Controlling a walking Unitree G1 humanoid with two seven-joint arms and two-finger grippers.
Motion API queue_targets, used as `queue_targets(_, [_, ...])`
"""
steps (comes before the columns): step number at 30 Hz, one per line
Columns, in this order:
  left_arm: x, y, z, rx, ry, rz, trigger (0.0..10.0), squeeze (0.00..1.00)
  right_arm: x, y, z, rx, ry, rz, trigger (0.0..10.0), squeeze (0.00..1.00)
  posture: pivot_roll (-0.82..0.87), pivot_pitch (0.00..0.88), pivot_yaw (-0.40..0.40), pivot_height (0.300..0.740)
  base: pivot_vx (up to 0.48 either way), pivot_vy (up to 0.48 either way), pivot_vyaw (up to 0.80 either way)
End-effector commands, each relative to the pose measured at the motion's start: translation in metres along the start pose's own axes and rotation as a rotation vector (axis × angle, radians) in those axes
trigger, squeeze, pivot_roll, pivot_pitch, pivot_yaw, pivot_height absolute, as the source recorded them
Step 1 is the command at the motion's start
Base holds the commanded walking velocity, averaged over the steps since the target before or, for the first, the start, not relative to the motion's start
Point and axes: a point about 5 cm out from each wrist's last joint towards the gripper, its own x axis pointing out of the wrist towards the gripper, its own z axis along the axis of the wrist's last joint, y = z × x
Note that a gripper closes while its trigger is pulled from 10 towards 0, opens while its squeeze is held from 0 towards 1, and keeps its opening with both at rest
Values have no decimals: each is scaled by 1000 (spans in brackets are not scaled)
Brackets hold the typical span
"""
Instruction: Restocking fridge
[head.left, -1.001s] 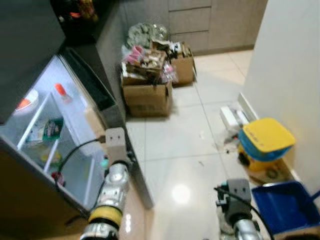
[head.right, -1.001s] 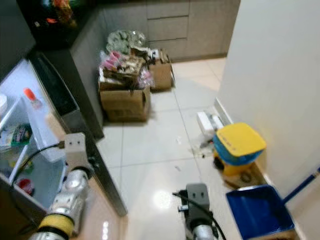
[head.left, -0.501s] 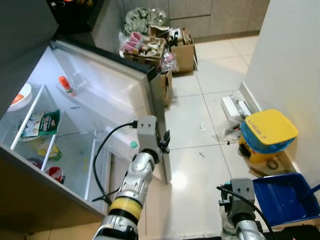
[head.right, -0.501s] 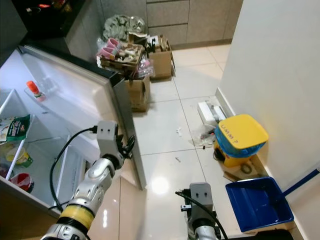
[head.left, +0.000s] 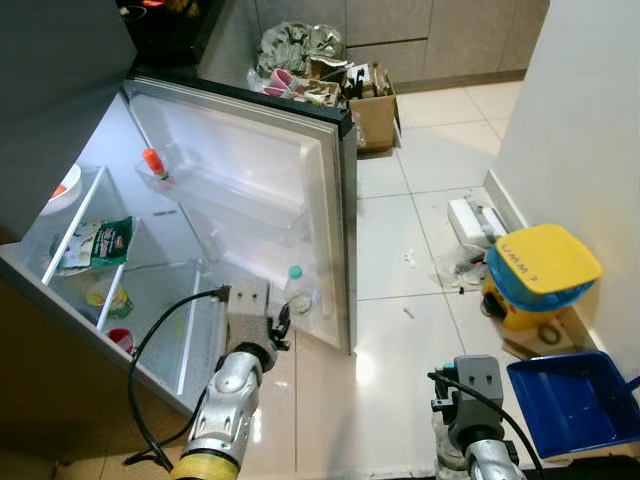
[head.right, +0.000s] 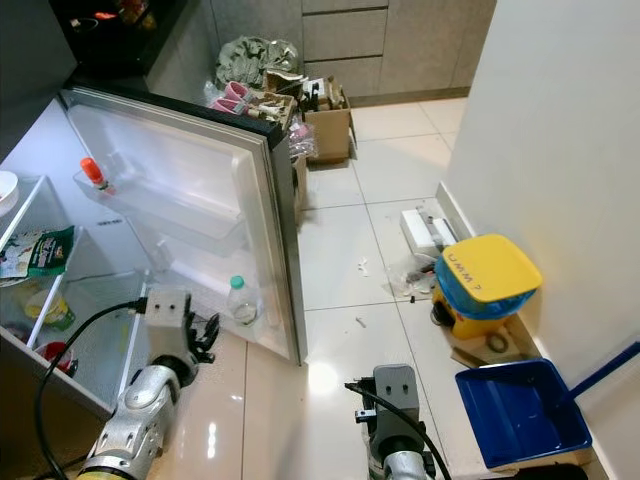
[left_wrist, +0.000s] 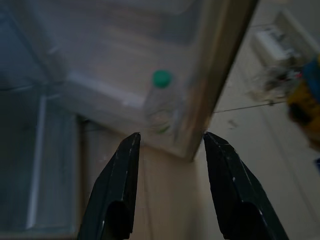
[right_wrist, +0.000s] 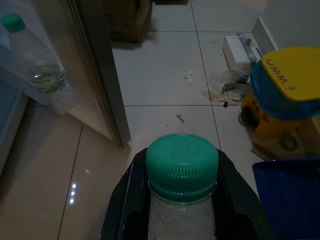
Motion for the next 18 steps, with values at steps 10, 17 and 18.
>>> queue_targets(10, [-19, 0, -31, 39, 103, -25, 10000, 0, 12, 8, 39, 13, -149, 23, 10000, 0, -156, 181, 83, 707, 0, 0, 0])
queue_targets(17, [-28, -13, -42, 9, 160, -127, 10000, 0, 20, 19, 91, -2, -337, 66, 10000, 0, -159, 175, 88, 707, 0, 0, 0])
queue_targets(18, [-30, -17, -42, -10, 165, -164, 10000, 0, 21, 22, 99, -7, -364, 84, 10000, 0, -161, 172, 89, 707, 0, 0, 0])
